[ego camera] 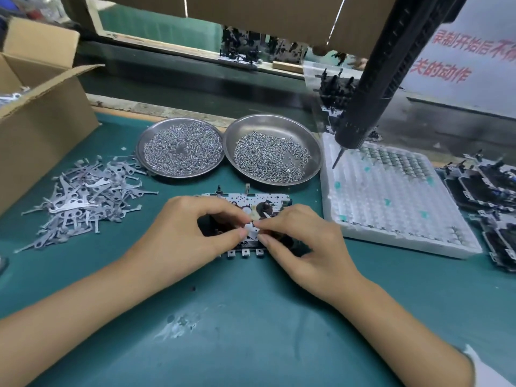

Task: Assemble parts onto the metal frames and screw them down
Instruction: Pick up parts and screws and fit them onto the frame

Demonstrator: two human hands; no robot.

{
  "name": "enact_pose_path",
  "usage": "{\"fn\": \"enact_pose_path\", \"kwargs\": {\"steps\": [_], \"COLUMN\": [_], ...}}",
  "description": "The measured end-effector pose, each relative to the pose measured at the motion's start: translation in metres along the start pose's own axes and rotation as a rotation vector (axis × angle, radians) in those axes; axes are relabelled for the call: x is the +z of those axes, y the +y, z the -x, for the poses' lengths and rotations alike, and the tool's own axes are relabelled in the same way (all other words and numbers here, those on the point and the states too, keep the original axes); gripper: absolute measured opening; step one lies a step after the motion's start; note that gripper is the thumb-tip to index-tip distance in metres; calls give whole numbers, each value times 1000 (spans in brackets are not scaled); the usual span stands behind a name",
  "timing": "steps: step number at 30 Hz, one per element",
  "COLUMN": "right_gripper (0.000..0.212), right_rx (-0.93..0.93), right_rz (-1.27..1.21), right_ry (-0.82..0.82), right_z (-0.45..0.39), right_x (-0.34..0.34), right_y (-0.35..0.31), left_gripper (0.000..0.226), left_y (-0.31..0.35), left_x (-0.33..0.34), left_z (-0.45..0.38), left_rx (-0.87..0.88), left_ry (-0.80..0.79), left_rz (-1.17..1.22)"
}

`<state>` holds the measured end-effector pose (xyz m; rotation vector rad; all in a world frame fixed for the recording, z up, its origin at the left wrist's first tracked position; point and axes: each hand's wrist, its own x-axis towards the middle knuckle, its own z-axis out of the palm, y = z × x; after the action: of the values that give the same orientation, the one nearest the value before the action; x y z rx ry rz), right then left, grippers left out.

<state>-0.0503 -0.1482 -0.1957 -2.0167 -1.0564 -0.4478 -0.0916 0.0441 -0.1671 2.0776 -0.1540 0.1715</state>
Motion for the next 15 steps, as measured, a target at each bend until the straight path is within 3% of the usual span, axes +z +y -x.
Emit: {"fn": "enact_pose_path", "kwargs": {"steps": [15], "right_gripper": [19], "right_rx": [-27], "right_rz": [25], "right_ry": [-64], "right_z": [1], "right_x": [-3], "right_y": [0], "left_gripper": [15], "left_y": [0], "left_x": [0], "left_z": [1], "left_rx": [-83], "left_ry": [-29], "left_rz": [32]}}
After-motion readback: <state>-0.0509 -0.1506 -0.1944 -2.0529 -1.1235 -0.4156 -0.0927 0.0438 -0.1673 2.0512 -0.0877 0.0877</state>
